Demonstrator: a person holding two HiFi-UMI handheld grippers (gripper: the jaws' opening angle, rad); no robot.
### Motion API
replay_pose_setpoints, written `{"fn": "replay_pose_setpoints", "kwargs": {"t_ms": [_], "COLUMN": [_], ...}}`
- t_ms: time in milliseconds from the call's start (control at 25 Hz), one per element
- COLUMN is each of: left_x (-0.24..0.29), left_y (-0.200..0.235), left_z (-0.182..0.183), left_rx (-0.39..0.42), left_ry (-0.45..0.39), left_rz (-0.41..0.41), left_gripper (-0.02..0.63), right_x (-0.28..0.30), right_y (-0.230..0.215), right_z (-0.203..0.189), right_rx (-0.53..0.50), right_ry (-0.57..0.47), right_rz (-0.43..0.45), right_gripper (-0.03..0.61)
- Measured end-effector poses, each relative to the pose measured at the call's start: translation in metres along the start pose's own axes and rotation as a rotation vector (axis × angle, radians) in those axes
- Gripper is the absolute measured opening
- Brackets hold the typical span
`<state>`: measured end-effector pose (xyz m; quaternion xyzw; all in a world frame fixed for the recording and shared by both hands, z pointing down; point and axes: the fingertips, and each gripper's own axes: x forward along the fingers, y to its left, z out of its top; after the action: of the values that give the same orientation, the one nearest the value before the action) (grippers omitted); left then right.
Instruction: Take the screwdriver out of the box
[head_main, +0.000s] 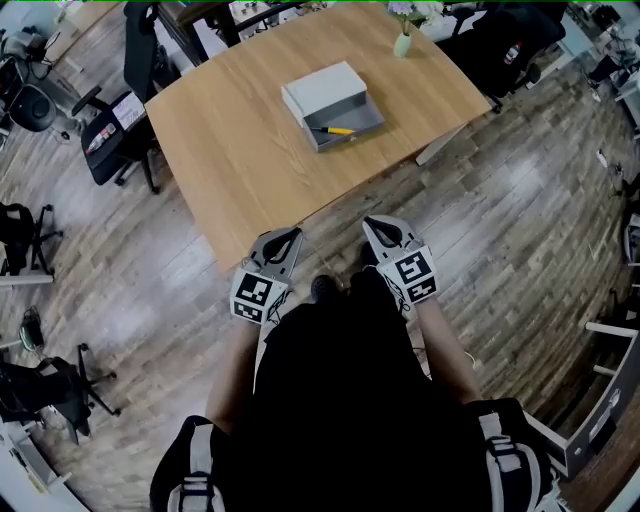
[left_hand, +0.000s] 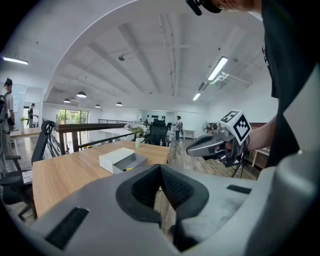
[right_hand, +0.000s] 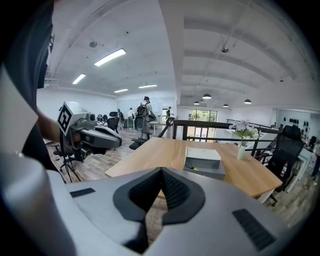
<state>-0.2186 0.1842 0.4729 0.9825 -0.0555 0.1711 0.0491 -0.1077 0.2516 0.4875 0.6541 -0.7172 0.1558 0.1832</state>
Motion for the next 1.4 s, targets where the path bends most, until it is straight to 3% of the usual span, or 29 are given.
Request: {"fn": "replay_pose_setpoints", "kwargs": {"t_ms": [520,1400], "left_x": [0.006,0.034], "left_y": [0.008,0.01], "left_z": [0.0,0.011], "left_rx": [-0.001,-0.023], "left_ry": [0.009,0.025], "left_rz": [0.015,0.066], "left_gripper": [0.021,0.021], "right_x": [0.015,0.027], "right_y": [-0.006,-0.04], "right_z": [0.0,0.0], "right_rx": [-0.049,-0.035], "right_ry": [0.023,0.028], "right_rz": [0.017,0.058], "right_gripper": [0.025,0.025]}}
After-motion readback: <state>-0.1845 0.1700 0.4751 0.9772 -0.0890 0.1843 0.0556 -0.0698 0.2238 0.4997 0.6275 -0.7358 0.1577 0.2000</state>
